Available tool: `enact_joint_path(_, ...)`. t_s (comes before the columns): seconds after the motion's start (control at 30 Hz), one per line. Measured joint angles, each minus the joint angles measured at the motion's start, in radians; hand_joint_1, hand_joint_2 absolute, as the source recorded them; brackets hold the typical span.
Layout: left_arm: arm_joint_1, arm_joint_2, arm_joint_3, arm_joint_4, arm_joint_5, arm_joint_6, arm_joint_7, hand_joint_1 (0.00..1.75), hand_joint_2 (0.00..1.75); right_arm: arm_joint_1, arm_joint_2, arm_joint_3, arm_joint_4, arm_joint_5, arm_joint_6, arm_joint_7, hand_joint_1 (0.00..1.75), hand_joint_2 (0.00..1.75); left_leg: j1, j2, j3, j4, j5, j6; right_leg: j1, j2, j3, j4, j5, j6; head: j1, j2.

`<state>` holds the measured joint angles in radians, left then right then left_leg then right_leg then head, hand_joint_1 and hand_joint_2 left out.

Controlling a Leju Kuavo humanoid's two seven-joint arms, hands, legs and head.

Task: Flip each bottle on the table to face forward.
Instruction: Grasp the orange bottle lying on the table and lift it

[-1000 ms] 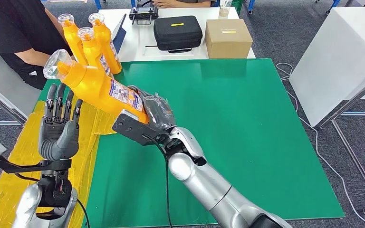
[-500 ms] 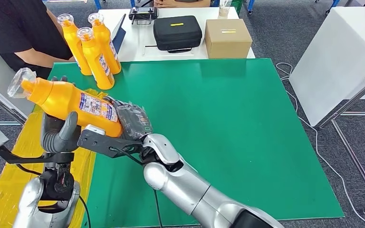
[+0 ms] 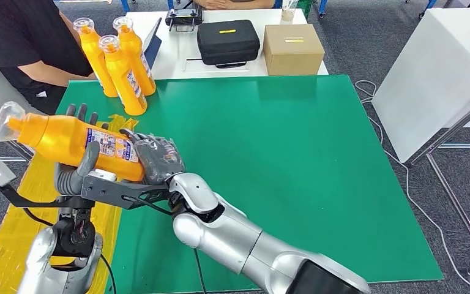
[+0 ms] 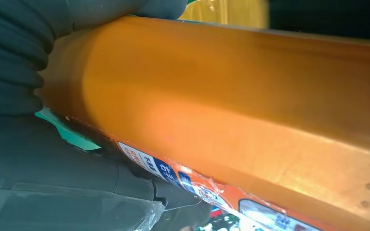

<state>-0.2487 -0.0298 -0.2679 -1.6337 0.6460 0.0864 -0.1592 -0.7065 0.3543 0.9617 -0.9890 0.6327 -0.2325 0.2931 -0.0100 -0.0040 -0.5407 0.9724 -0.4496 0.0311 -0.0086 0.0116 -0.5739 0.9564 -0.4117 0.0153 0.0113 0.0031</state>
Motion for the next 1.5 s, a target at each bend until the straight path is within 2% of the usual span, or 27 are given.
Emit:
enact_joint_path(0.53,0.000,0.000,0.005,0.014,-0.002,0.010,-0.021,1.75,1.75,-0.032,0.000,0.057,0.022,-0.040,-0.014,0.005,1.75,1.75,0.000,0.000,0.000,0.000,0.000,0.000,0.000,0.000,0.000,0.000,0.000,0.000,0.000,0.000)
enact_joint_path(0.93,0.000,0.000,0.008,0.014,-0.002,0.010,-0.023,1.75,1.75,-0.037,0.000,0.063,0.031,-0.049,-0.014,0.008,1.75,1.75,0.000,0.000,0.000,0.000,0.000,0.000,0.000,0.000,0.000,0.000,0.000,0.000,0.000,0.000)
enact_joint_path(1.0,0.001,0.000,0.008,0.014,-0.002,0.010,-0.025,1.75,1.75,-0.037,0.000,0.063,0.033,-0.050,-0.014,0.007,0.88,1.75,0.000,0.000,0.000,0.000,0.000,0.000,0.000,0.000,0.000,0.000,0.000,0.000,0.000,0.000)
enact_joint_path(1.07,0.001,0.000,0.009,0.014,-0.002,0.010,-0.025,1.75,1.75,-0.037,0.000,0.062,0.036,-0.054,-0.013,0.006,0.01,0.87,0.000,0.000,0.000,0.000,0.000,0.000,0.000,0.000,0.000,0.000,0.000,0.000,0.000,0.000)
enact_joint_path(1.13,0.001,0.001,0.010,0.014,-0.003,0.010,-0.025,1.75,1.75,-0.036,0.000,0.062,0.040,-0.058,-0.012,0.004,0.00,0.00,0.000,0.000,0.000,0.000,0.000,0.000,0.000,0.000,0.000,0.000,0.000,0.000,0.000,0.000)
enact_joint_path(1.37,0.013,0.004,0.022,0.013,-0.016,0.005,-0.026,1.75,1.75,-0.014,-0.004,0.035,0.055,-0.010,0.001,-0.031,0.00,0.00,0.000,0.000,0.000,0.000,0.000,0.000,0.000,0.000,0.000,0.000,0.000,0.000,0.000,0.000)
enact_joint_path(1.5,0.044,0.011,0.036,-0.005,-0.027,-0.008,-0.037,1.75,1.75,0.026,-0.026,0.003,0.028,0.036,0.011,-0.036,0.00,0.00,0.000,0.000,0.000,0.000,0.000,0.000,0.000,0.000,0.000,0.000,0.000,0.000,0.000,0.000)
